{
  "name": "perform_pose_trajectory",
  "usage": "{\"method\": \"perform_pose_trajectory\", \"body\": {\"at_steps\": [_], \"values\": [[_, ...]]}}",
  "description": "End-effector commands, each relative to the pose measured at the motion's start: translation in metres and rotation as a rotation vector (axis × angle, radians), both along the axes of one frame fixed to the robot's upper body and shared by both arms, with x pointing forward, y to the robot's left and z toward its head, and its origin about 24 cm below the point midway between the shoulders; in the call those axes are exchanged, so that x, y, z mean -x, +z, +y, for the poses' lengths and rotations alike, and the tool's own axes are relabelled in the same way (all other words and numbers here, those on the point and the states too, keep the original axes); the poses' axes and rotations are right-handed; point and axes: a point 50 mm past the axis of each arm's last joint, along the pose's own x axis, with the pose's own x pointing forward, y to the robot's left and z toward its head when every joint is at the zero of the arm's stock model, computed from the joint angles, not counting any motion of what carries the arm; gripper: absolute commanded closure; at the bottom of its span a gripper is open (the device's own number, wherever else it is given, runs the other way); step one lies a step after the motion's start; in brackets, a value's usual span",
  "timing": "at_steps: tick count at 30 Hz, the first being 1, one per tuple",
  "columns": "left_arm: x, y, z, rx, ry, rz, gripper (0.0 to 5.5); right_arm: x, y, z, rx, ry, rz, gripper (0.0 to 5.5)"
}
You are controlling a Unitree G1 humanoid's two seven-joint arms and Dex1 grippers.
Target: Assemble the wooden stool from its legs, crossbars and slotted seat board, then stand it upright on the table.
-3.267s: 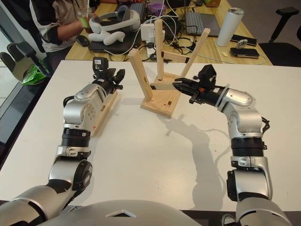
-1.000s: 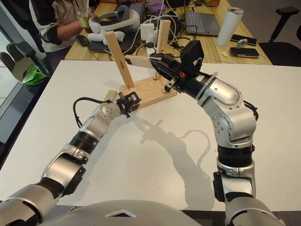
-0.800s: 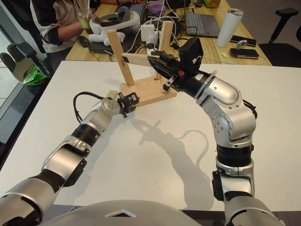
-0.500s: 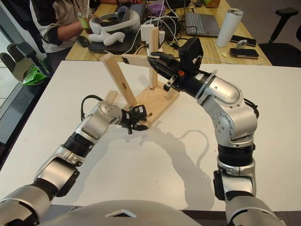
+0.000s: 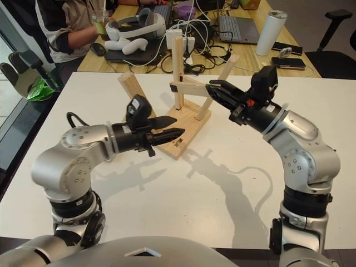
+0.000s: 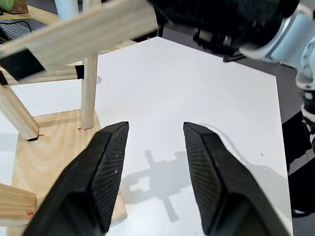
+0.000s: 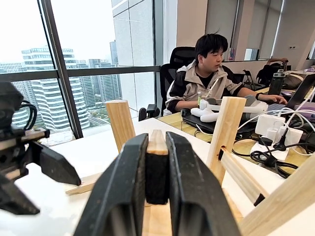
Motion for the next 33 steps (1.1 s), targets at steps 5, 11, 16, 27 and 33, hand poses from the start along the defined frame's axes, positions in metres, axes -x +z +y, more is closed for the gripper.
{"method": "perform_pose_trajectory", "body": {"at_steps": [5,11,16,27,33], "values": [[-0.064,0.011,0.093,0.265,0.604,0.045,3.41,0.018,-0.033,0.044,0.144,0.070,-0.083,5.10],[-0.086,-0.050,0.105,0.132,0.837,0.218,3.41,0.010,-0.039,0.059,0.231,0.093,-0.222,5.10],[-0.096,-0.078,0.093,0.107,0.834,0.309,3.41,0.004,-0.044,0.063,0.248,0.076,-0.261,5.10],[-0.115,-0.067,0.051,0.140,0.653,0.244,3.41,-0.006,-0.054,0.071,0.215,0.050,-0.260,5.10],[-0.113,-0.069,0.049,0.129,0.633,0.240,3.41,-0.006,-0.048,0.075,0.186,0.057,-0.274,5.10]]}}
